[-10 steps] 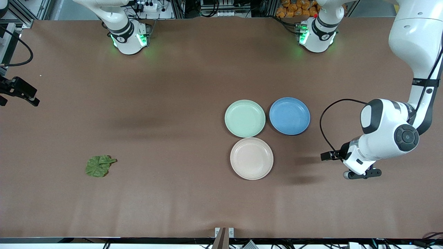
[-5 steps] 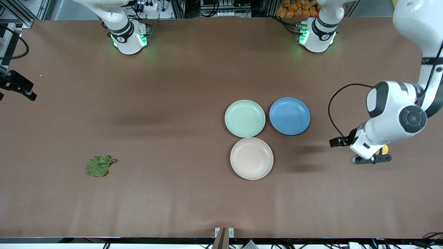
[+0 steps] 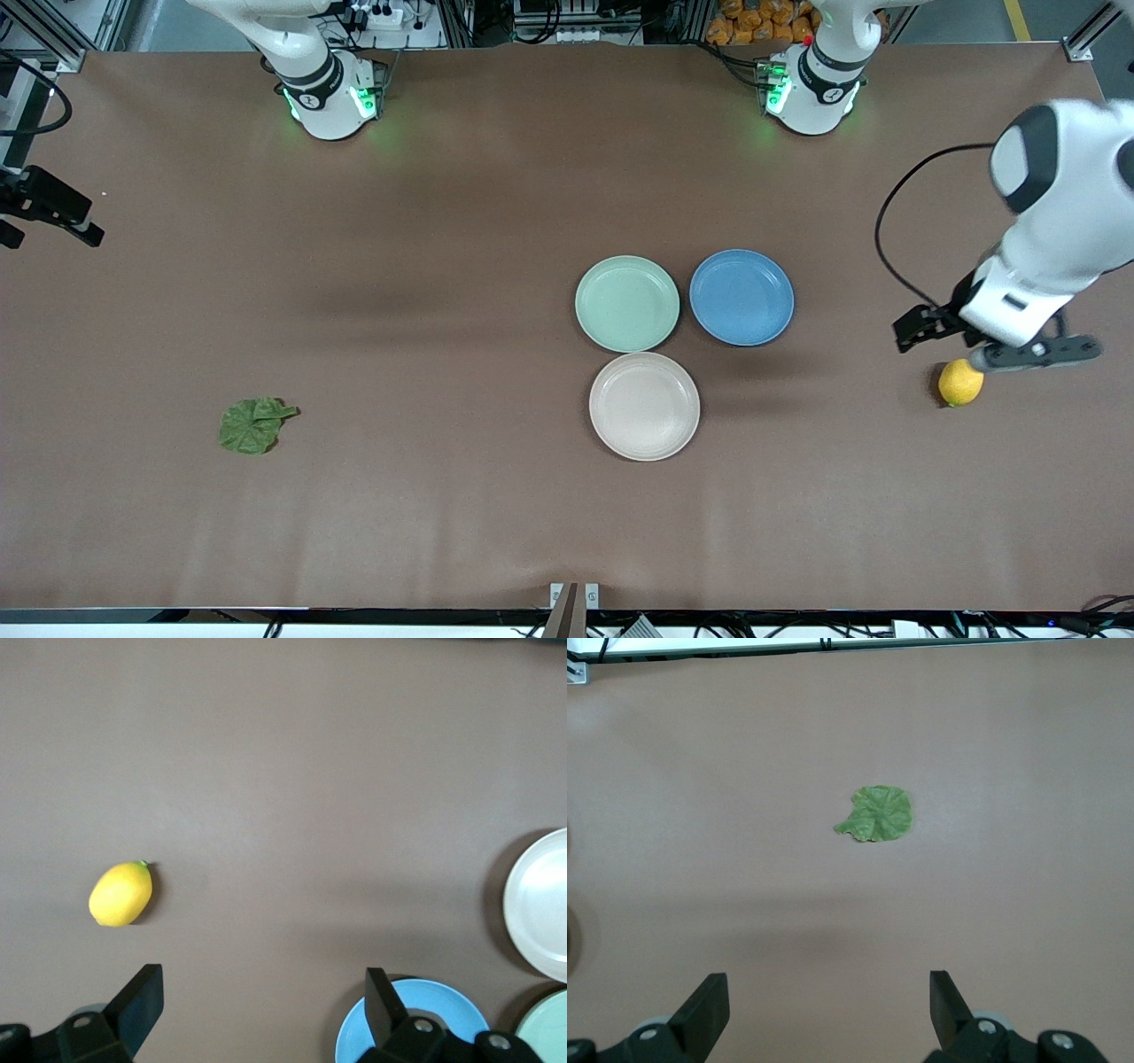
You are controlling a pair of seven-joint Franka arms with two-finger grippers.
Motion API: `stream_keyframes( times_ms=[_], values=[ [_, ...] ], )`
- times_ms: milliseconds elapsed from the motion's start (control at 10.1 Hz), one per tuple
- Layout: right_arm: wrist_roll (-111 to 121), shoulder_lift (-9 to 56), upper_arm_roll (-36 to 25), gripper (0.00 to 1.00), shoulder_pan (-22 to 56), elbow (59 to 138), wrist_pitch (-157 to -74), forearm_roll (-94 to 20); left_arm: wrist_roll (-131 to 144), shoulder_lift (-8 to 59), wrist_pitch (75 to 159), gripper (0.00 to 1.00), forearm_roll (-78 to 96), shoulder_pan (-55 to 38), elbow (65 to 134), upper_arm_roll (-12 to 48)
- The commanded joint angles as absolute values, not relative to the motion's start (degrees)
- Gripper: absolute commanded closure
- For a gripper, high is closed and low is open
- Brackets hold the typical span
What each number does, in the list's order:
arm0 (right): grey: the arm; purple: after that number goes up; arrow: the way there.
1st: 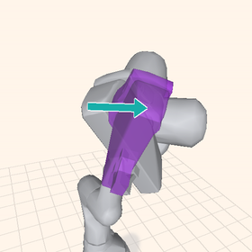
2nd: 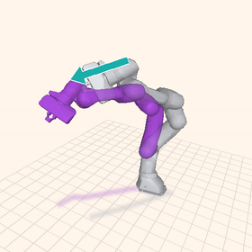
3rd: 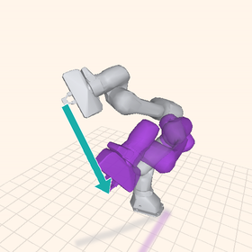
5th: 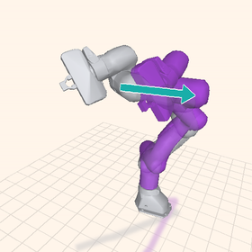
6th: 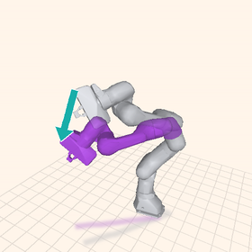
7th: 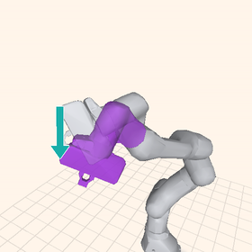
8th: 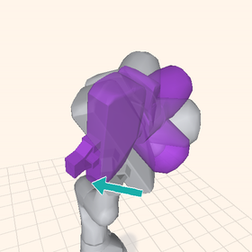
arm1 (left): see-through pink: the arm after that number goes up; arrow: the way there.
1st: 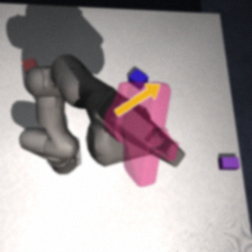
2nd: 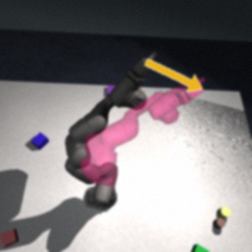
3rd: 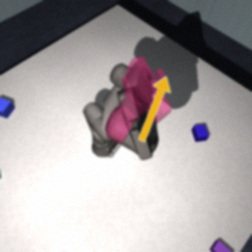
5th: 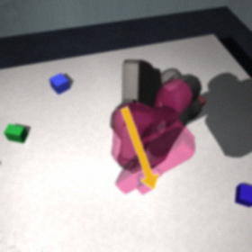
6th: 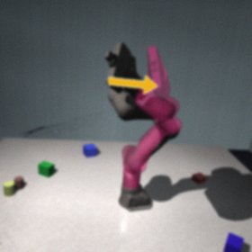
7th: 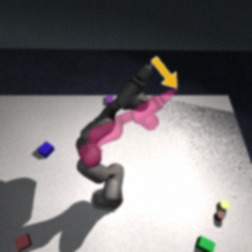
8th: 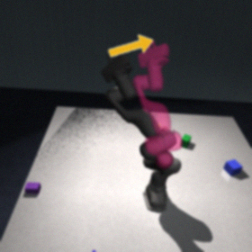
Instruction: Pick lemon and lettuce from plates
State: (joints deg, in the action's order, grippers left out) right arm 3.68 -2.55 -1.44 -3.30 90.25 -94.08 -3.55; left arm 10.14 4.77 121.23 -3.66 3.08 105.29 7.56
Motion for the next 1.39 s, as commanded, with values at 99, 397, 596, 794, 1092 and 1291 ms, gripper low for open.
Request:
stream_keyframes(
  times_ms=[99, 397, 596, 794, 1092, 1291],
  values=[
    [3.4, -3.0, -1.1, 0.00, -3.7, 91.5, -93.0, -4.3, 8.5, -3.0, 112.6, 0.00, -2.8, 1.1, 104.8, 6.2],
    [3.6, -3.0, -1.4, 0.00, -3.3, 91.9, -93.1, -4.0, 3.4, -4.1, 102.5, 0.00, -1.9, -0.1, 100.2, 6.2],
    [3.6, -2.9, -3.8, 0.00, -0.6, 91.8, -93.1, -3.6, 3.1, -2.5, 99.0, 0.00, 0.0, 0.2, 97.1, 6.2],
    [3.6, -2.8, -4.7, 0.00, 0.7, 91.8, -93.1, -3.3, 3.2, -0.7, 94.0, 0.00, 1.1, 0.1, 91.8, 6.6],
    [3.6, -2.7, -7.2, 0.00, 3.2, 91.7, -93.1, -3.3, 3.2, -0.7, 93.5, 0.00, 0.4, 0.3, 90.8, 6.6],
    [3.7, -2.9, -7.1, 0.00, 3.3, 91.5, -92.9, -2.6, 3.1, -1.1, 92.5, 0.00, 0.3, 0.6, 90.6, 6.7]
  ],
)
